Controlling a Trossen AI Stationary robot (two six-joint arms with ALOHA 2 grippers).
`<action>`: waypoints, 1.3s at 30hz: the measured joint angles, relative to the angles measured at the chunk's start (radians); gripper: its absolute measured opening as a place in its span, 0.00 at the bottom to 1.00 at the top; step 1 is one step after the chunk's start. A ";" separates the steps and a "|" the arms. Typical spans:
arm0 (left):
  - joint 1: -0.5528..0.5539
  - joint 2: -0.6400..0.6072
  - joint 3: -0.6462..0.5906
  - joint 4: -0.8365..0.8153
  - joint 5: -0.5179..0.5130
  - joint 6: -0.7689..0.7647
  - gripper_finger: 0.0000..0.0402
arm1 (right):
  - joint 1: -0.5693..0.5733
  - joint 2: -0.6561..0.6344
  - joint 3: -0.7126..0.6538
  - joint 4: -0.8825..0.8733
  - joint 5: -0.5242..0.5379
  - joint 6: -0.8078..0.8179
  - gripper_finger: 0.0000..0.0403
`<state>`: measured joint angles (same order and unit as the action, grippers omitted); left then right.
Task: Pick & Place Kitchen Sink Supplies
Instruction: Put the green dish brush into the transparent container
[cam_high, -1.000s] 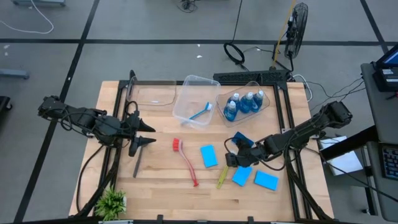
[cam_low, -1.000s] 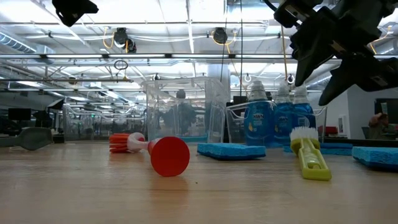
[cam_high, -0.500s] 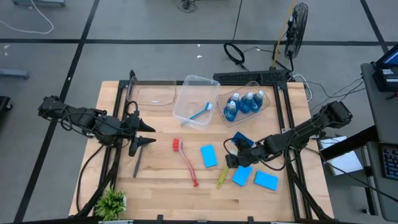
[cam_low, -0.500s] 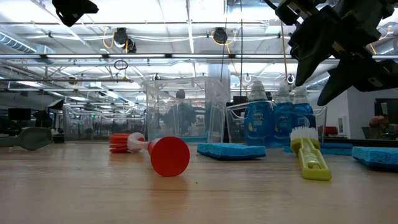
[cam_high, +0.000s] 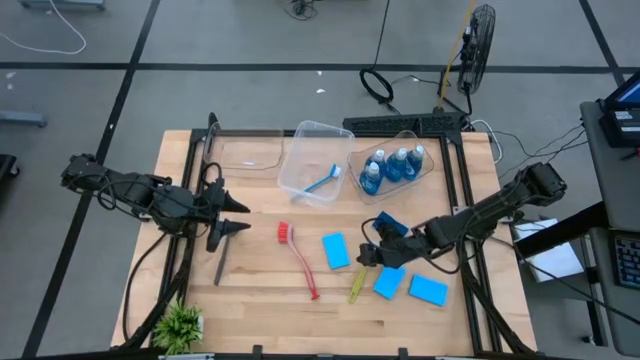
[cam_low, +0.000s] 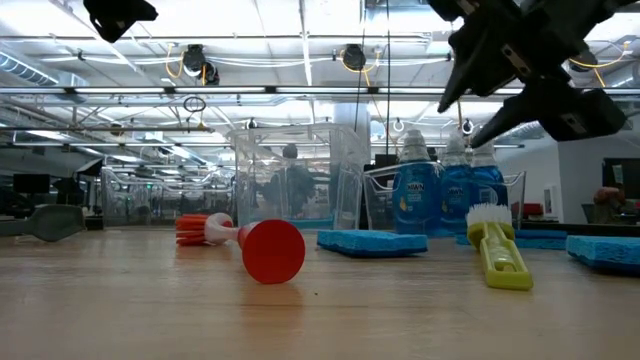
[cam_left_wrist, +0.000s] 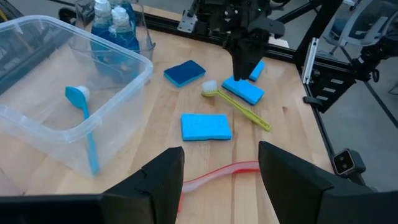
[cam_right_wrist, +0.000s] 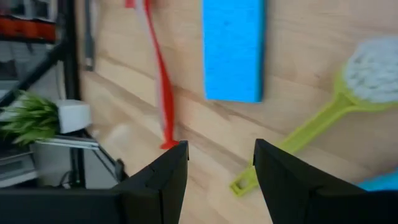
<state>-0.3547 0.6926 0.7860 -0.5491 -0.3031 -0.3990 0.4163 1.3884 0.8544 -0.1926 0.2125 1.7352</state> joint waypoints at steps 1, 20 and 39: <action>0.000 0.000 0.000 0.000 0.008 0.002 0.52 | 0.005 0.000 0.002 0.001 0.014 0.005 0.42; 0.000 0.000 0.000 0.000 0.015 0.017 0.52 | 0.026 0.208 0.367 -0.614 -0.040 0.199 0.42; 0.001 0.000 0.000 0.000 0.014 0.057 0.52 | -0.059 0.395 0.388 -0.620 -0.137 0.299 0.42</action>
<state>-0.3538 0.6930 0.7860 -0.5489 -0.2893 -0.3420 0.3574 1.7833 1.2423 -0.8127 0.0757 2.0346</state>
